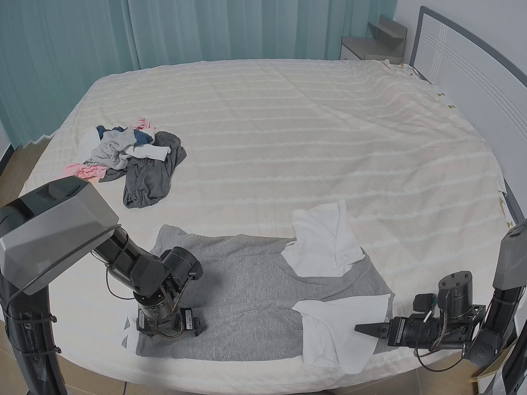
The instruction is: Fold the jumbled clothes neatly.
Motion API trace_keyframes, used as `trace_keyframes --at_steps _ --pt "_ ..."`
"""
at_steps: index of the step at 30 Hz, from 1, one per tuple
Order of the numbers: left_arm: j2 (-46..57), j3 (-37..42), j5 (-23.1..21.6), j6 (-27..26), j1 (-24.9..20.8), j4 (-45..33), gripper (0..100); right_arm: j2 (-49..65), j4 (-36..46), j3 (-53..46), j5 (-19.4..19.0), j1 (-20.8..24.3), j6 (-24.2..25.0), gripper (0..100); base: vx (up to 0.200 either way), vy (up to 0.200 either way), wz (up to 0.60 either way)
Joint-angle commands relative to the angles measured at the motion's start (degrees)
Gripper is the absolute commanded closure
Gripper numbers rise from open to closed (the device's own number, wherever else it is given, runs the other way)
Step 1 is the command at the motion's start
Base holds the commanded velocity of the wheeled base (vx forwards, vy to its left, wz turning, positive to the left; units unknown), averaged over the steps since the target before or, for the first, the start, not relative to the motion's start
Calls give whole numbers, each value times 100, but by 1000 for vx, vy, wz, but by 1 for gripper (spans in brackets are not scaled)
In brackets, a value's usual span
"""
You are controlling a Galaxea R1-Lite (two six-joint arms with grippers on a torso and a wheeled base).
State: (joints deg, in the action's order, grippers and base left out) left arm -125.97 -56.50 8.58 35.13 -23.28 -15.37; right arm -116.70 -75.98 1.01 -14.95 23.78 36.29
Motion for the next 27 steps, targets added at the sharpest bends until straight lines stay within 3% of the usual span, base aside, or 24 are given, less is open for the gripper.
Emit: trace_keyframes --at_steps 1,10,19,27 --pt "2 -1 3 2 -1 -1 0 -151 22 -101 -17 91 1 0 0 0 0" --pt "2 -1 3 2 -1 -1 0 -591 -66 -92 -8 381 -8 0 0 0 0" --pt "2 -1 3 2 -1 -1 0 -986 -734 39 9 223 27 0 0 0 0" --pt "-7 -1 3 2 -1 -1 0 -969 -751 -22 18 -67 -114 0 0 0 0"
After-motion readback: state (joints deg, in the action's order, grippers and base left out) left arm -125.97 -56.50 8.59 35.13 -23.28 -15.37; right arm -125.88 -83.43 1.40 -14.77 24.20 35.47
